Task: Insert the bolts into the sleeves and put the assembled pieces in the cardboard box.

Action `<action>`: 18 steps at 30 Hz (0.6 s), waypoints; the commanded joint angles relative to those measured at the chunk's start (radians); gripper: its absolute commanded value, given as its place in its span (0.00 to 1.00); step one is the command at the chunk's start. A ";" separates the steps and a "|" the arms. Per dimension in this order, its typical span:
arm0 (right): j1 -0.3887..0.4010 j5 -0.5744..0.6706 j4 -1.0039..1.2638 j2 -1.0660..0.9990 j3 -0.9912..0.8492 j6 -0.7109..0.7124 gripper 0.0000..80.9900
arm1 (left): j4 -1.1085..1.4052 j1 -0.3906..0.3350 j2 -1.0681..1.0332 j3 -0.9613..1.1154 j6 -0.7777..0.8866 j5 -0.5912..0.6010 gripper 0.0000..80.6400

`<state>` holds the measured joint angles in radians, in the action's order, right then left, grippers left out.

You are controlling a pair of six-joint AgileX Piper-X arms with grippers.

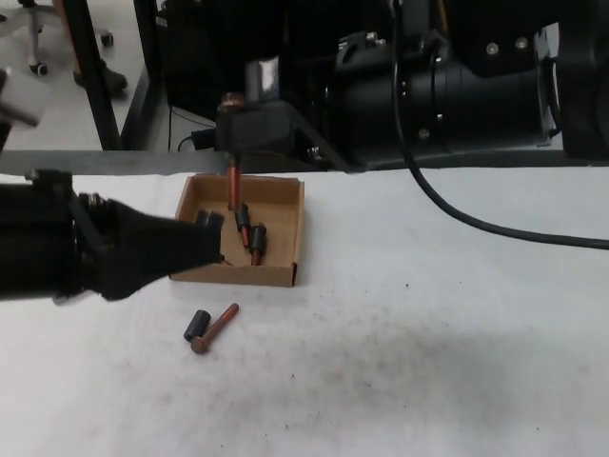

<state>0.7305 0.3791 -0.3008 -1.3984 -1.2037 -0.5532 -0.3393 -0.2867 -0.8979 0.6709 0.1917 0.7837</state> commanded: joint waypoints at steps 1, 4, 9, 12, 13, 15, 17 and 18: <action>-0.002 0.009 0.044 0.000 -0.003 -0.026 0.00 | 0.058 -0.004 0.009 0.002 0.029 0.026 0.01; -0.002 0.009 0.070 0.000 -0.003 -0.032 0.00 | 0.062 -0.004 0.009 0.002 0.034 0.026 0.01; -0.002 0.002 0.075 0.000 -0.003 -0.032 0.00 | 0.062 -0.004 0.009 0.002 0.040 0.026 0.01; -0.002 0.001 0.075 0.000 -0.003 -0.032 0.00 | 0.062 -0.004 0.009 0.002 0.040 0.026 0.01; -0.002 0.001 0.075 0.000 -0.003 -0.032 0.00 | 0.062 -0.004 0.009 0.002 0.040 0.026 0.01; -0.002 0.001 0.075 0.000 -0.003 -0.032 0.00 | 0.062 -0.004 0.009 0.002 0.040 0.026 0.01; -0.002 0.001 0.075 0.000 -0.003 -0.032 0.00 | 0.062 -0.004 0.009 0.002 0.043 0.026 0.01; -0.002 0.001 0.075 0.000 -0.003 -0.032 0.00 | 0.066 -0.004 0.009 0.002 0.052 0.026 0.01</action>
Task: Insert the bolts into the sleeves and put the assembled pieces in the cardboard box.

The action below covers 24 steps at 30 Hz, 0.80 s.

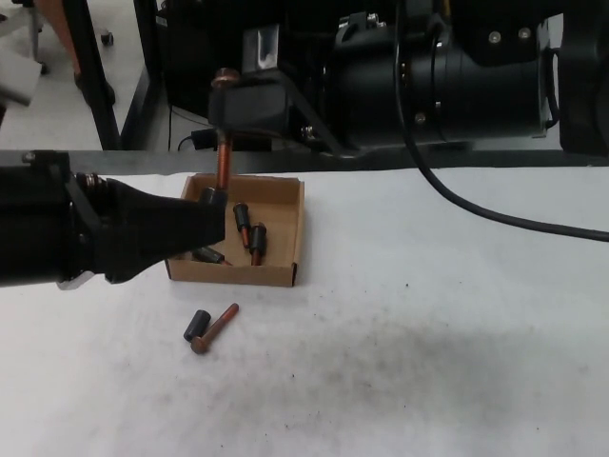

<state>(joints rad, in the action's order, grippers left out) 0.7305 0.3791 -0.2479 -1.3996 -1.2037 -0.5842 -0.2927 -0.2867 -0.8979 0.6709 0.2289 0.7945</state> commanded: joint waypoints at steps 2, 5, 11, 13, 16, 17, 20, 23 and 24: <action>-0.002 0.001 0.022 0.001 -0.003 -0.001 0.00 | 0.036 -0.004 0.009 0.002 0.030 0.015 0.01; -0.002 0.001 0.022 0.001 -0.003 -0.001 0.00 | 0.079 -0.004 0.009 0.002 0.052 0.015 0.01; -0.002 0.001 0.022 0.001 -0.003 -0.027 0.00 | 0.104 -0.004 0.009 0.002 0.061 0.003 0.01; 0.003 0.001 0.022 0.001 -0.003 -0.027 0.00 | 0.104 -0.004 0.009 0.002 0.063 -0.014 0.01; 0.010 0.001 0.022 0.001 -0.003 -0.027 0.00 | 0.104 -0.004 0.009 0.002 0.063 -0.037 0.01; 0.013 0.001 0.022 0.001 -0.003 -0.027 0.00 | 0.104 -0.004 0.009 0.002 0.063 -0.043 0.01; 0.023 0.001 0.022 0.001 -0.003 -0.027 0.00 | 0.104 -0.004 0.009 0.002 0.063 -0.046 0.01; 0.026 0.001 0.022 0.001 -0.003 -0.027 0.00 | 0.104 -0.004 0.009 0.002 0.063 -0.046 0.01; 0.026 0.001 0.022 0.001 -0.003 -0.027 0.00 | 0.104 -0.004 0.009 0.002 0.063 -0.046 0.01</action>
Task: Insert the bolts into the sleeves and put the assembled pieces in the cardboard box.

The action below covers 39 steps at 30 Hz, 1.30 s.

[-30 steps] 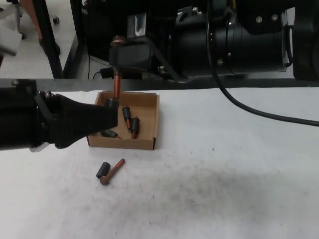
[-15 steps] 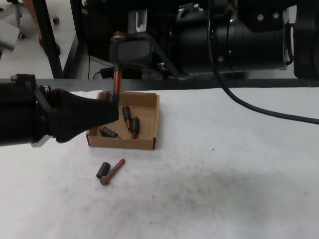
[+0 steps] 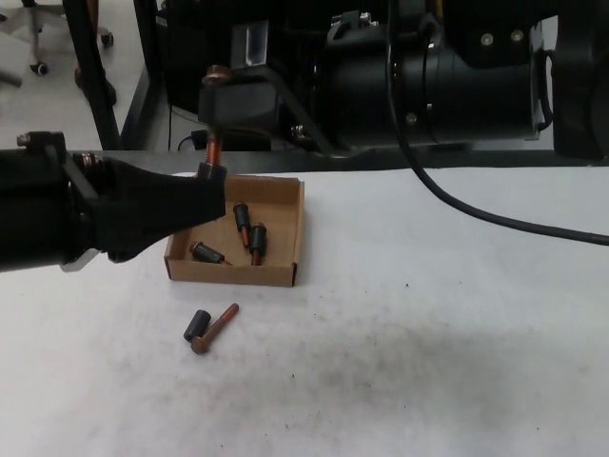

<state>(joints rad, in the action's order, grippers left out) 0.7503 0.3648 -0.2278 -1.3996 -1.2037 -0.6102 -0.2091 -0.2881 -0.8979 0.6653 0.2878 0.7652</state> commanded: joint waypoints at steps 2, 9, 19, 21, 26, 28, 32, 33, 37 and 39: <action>0.006 0.016 0.002 0.001 -0.003 -0.001 0.00 | 0.020 -0.002 0.009 0.008 0.004 -0.026 0.01; 0.006 -0.006 -0.020 0.001 -0.003 -0.001 0.00 | 0.033 -0.002 0.009 0.008 0.004 -0.061 0.01; 0.006 0.065 -0.048 0.004 -0.003 0.049 0.00 | 0.036 -0.002 0.009 0.008 0.004 -0.068 0.01; 0.006 0.093 -0.051 0.004 -0.003 0.054 0.00 | 0.036 -0.002 0.009 0.008 0.004 -0.068 0.01; 0.006 0.207 -0.051 0.004 -0.003 0.055 0.00 | 0.039 -0.002 0.009 0.008 0.004 -0.068 0.01; 0.006 0.229 -0.051 0.004 -0.003 0.055 0.00 | 0.052 -0.002 0.009 0.008 0.004 -0.068 0.01; 0.006 0.234 -0.051 0.004 -0.003 0.096 0.09 | 0.100 -0.002 0.009 0.008 0.004 -0.066 0.01; 0.006 0.230 -0.051 0.004 -0.003 0.104 0.17 | 0.112 -0.002 0.009 0.008 0.004 -0.064 0.01; 0.006 0.179 -0.051 0.004 -0.003 0.104 0.53 | 0.125 -0.002 0.009 0.008 0.004 -0.064 0.01; 0.006 0.150 -0.056 0.004 -0.003 0.104 0.60 | 0.125 -0.002 0.009 0.008 0.004 -0.064 0.01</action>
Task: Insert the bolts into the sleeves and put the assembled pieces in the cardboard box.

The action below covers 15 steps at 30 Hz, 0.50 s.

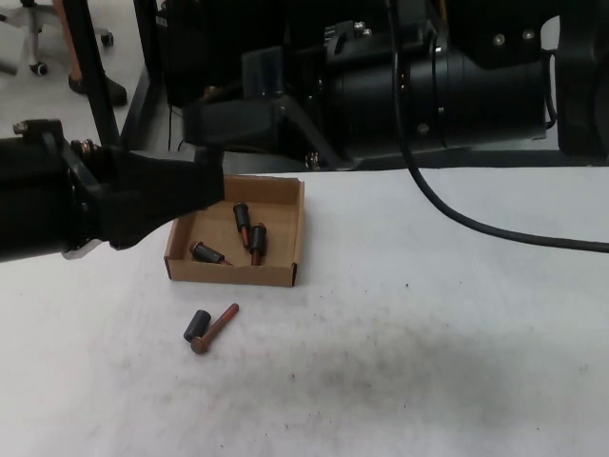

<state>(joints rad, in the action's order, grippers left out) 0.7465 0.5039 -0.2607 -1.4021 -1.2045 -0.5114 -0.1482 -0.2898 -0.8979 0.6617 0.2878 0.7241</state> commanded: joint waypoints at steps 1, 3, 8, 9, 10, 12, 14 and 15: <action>0.010 0.007 -0.030 0.006 -0.002 0.008 0.60 | 0.064 -0.001 0.009 0.011 0.004 -0.023 0.01; 0.010 0.007 -0.050 0.006 -0.002 0.024 0.59 | 0.064 -0.001 0.009 0.011 0.004 -0.023 0.01; 0.010 -0.016 -0.134 0.006 -0.002 0.103 0.59 | 0.064 -0.001 0.009 0.011 0.004 -0.023 0.01; 0.010 -0.028 -0.156 0.006 -0.002 0.123 0.59 | 0.064 -0.001 0.009 0.011 0.004 -0.023 0.01; 0.010 -0.038 -0.177 0.006 -0.002 0.138 0.59 | 0.064 -0.001 0.009 0.011 0.004 -0.023 0.01; 0.010 -0.046 -0.203 0.006 -0.002 0.146 0.59 | 0.064 -0.001 0.009 0.011 0.004 -0.023 0.01; 0.005 -0.045 -0.210 0.011 -0.002 0.146 0.59 | 0.064 -0.001 0.009 0.011 0.004 -0.023 0.01; 0.002 -0.045 -0.210 0.016 -0.002 0.146 0.59 | 0.064 -0.001 0.009 0.011 0.000 -0.023 0.01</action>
<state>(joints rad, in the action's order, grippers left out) 0.7550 0.4703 -0.4502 -1.4021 -1.2046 -0.3814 -0.1158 -0.2898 -0.8979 0.6617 0.2878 0.6899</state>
